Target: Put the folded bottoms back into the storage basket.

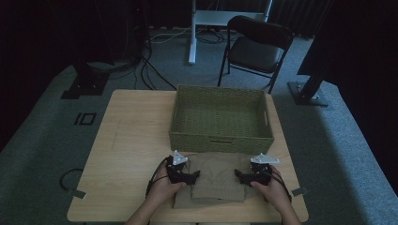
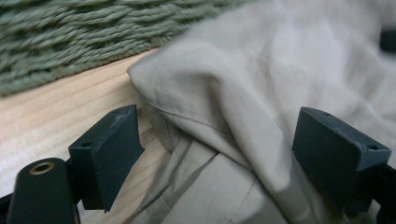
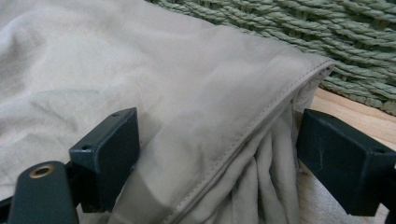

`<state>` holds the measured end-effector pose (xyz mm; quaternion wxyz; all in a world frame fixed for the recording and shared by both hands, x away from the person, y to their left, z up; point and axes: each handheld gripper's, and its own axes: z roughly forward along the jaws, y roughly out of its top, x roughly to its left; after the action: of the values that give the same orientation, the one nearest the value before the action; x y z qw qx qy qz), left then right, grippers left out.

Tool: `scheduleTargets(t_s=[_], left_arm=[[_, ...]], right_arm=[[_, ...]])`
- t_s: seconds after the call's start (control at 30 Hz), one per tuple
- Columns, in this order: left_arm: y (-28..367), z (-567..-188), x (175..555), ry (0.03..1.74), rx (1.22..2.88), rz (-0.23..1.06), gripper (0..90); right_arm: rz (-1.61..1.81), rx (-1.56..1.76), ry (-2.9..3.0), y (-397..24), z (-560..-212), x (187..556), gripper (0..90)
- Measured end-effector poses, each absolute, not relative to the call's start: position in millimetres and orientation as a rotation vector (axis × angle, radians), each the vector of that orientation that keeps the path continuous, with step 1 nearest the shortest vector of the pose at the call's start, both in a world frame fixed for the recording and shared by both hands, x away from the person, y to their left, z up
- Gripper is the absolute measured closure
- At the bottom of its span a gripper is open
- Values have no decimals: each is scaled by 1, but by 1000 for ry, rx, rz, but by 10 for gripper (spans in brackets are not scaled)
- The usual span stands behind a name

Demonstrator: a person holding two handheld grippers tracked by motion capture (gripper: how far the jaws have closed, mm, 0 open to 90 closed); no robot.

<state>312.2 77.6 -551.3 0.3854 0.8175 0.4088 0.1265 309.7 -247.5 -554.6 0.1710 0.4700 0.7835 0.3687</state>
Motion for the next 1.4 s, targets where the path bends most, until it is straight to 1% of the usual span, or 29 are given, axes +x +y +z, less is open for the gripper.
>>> scheduleTargets(t_s=[0.03,0.07,0.13,0.17,0.2,0.23,0.27,0.3,0.33,0.4,0.5,0.6,0.7,0.9,1.0,1.4], left_arm=[[76,-551,312,1006,2110,335,187],[76,-551,312,978,2111,322,236],[75,-551,311,946,2119,334,376],[74,-550,310,928,2127,340,447],[73,-550,310,916,2129,334,499],[73,-550,309,915,2119,306,563],[73,-550,309,919,2114,291,657],[71,-550,307,913,2110,282,698],[71,-550,307,904,2112,286,757],[69,-550,305,885,2120,314,800],[71,-549,306,909,2097,280,818],[75,-541,307,925,2060,225,823],[78,-531,309,917,2022,206,823],[81,-514,309,896,2017,219,827],[81,-504,309,868,2029,247,831],[81,-452,315,751,2003,322,832]], right_arm=[[1040,1339,2220,-246,-555,309,132],[1028,1335,2218,-245,-555,309,132],[1012,1328,2215,-243,-555,308,148],[1018,1321,2217,-243,-555,308,176],[1030,1311,2221,-242,-554,307,221],[1041,1298,2226,-242,-554,306,273],[1068,1279,2235,-241,-554,304,370],[1079,1272,2241,-241,-553,303,448],[1113,1259,2257,-239,-553,301,608],[1155,1263,2280,-237,-553,299,748],[1122,1269,2310,-235,-547,297,794],[1127,1281,2315,-235,-541,295,804],[1165,1280,2313,-237,-530,293,807],[1233,1263,2285,-240,-509,289,809],[1256,1246,2267,-239,-500,287,810],[1366,1206,2177,-246,-461,288,812]])
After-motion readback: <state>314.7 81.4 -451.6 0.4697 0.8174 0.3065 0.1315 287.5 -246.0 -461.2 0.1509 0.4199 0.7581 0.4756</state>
